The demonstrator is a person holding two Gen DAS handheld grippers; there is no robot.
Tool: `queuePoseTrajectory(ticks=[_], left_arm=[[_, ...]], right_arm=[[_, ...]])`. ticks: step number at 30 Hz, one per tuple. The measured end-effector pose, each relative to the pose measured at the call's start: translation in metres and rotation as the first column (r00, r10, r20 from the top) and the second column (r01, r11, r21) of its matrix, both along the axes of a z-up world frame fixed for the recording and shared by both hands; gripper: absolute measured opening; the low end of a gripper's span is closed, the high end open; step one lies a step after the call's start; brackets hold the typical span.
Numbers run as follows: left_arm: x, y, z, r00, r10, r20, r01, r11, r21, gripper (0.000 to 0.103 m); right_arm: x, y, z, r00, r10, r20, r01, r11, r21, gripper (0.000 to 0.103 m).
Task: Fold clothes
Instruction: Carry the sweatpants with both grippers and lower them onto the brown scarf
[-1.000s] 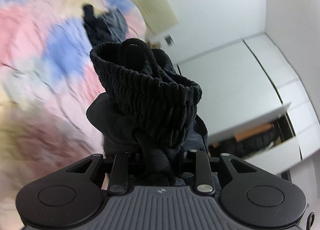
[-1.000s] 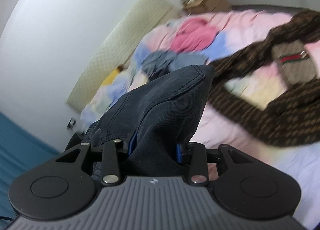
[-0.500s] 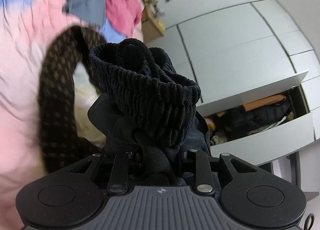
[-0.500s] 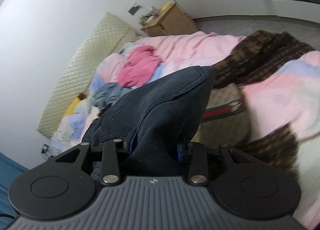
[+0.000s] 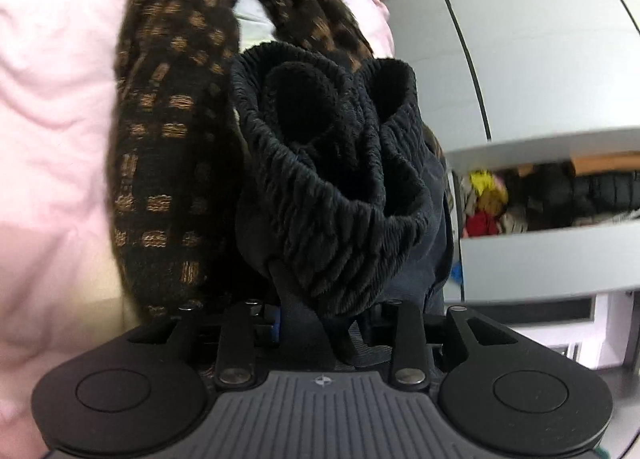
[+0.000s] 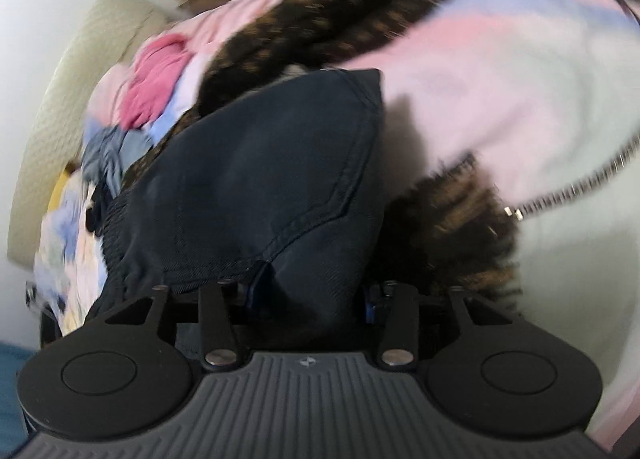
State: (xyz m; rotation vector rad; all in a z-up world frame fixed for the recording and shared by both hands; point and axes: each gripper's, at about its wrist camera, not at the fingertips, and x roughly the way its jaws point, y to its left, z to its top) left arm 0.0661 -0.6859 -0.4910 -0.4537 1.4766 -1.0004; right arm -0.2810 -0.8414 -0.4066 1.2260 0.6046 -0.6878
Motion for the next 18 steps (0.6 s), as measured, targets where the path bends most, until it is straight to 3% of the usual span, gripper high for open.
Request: queuePoseTrajectory(ticks=[2,5,9,10,14,15,18], left_arm=[[-0.002,-0.003,0.005,1.000,-0.020,0.014,0.020,1.000,0.007,0.042],[-0.006,-0.005,0.015,0.998,-0.048,0.040,0.047,0.998,0.033,0.053],[-0.017,-0.003,0.038,0.988,-0.086,0.129,0.074,0.993,0.097,0.081],[-0.020,-0.001,0.044,0.984,-0.093,0.152,0.076,0.991,0.112,0.081],[-0.032,0.009,0.076,0.965,-0.115,0.234,0.087,0.988,0.125,0.085],[-0.035,0.015,0.089,0.960,-0.112,0.258,0.084,0.989,0.118,0.090],[-0.051,0.034,0.143,0.934,-0.114,0.340,0.082,0.991,0.109,0.091]], right_arm=[[0.000,0.001,0.006,1.000,-0.006,-0.026,0.006,1.000,-0.001,0.054],[0.005,0.002,0.022,0.994,0.012,-0.112,-0.016,0.999,-0.039,0.073],[0.003,0.005,0.050,0.989,0.012,-0.149,-0.023,0.997,-0.071,0.095],[0.003,0.008,0.058,0.988,0.012,-0.154,-0.025,0.996,-0.088,0.099],[-0.001,0.024,0.087,0.983,0.017,-0.185,-0.048,0.985,-0.166,0.102],[-0.002,0.030,0.094,0.981,0.022,-0.194,-0.060,0.980,-0.189,0.102],[-0.004,0.049,0.117,0.977,0.040,-0.210,-0.093,0.963,-0.251,0.102]])
